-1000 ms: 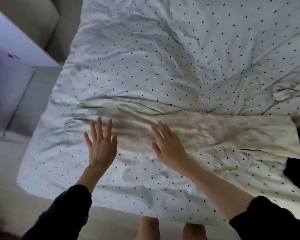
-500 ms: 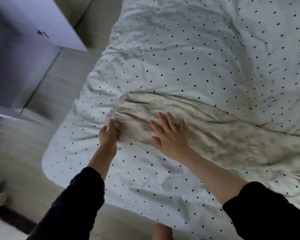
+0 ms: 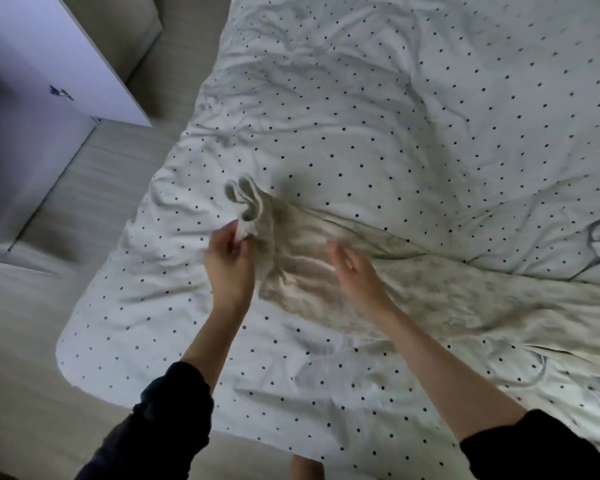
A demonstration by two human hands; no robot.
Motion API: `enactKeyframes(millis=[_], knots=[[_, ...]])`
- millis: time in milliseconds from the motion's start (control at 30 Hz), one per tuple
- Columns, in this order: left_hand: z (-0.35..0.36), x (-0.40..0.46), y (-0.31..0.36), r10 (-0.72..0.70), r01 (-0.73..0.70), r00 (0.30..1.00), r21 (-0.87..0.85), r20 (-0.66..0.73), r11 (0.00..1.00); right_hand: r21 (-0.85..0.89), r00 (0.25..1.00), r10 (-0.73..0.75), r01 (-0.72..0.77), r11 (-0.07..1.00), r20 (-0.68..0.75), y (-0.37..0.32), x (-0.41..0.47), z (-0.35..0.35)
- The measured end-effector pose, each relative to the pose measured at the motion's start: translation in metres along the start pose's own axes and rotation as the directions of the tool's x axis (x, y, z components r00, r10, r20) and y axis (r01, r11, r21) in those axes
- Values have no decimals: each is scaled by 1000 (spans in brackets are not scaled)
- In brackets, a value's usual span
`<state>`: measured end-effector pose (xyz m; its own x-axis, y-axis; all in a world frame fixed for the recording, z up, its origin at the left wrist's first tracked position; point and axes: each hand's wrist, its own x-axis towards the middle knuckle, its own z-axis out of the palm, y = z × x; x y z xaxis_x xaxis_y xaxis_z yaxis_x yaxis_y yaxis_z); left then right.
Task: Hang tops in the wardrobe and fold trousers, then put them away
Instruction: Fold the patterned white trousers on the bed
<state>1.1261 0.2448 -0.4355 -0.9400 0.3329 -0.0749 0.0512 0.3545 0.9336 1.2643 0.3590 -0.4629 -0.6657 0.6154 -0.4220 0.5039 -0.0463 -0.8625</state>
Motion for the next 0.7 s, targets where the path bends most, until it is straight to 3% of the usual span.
enactKeyframes(millis=[33,100,200,233,267,300,400,467,533,600,700], knots=[[12,-14,10,161,-167,983,67,92,984,165,995,85,-76,983,-47,-1,-6,-18],[42,-47,25,360,-420,861,104,358,901,423,971,192,-116,898,-141,3,-18,-58],[81,-80,22,253,-620,582,221,773,753,479,931,273,-130,868,-242,20,-30,-95],[87,-85,16,160,-659,511,266,844,703,438,931,291,-172,883,-221,27,-32,-97],[90,-89,11,90,-662,486,298,869,688,365,937,290,-205,908,-197,36,-35,-99],[91,-92,8,83,-633,514,312,854,708,267,948,266,-214,940,-175,45,-38,-98],[76,-80,0,166,-466,775,374,610,802,-79,987,103,-113,990,-122,57,-41,-81],[68,-59,-8,37,-298,883,499,468,814,-242,997,-11,-7,970,-73,63,-38,-68],[64,-36,-15,-183,-112,892,595,414,796,-347,998,-65,53,936,-24,69,-32,-54],[67,-19,-20,-353,20,842,629,409,777,-433,999,-48,51,900,18,74,-25,-43],[71,-11,-18,-426,181,801,508,421,842,-416,999,-38,47,908,30,79,-22,-36]])
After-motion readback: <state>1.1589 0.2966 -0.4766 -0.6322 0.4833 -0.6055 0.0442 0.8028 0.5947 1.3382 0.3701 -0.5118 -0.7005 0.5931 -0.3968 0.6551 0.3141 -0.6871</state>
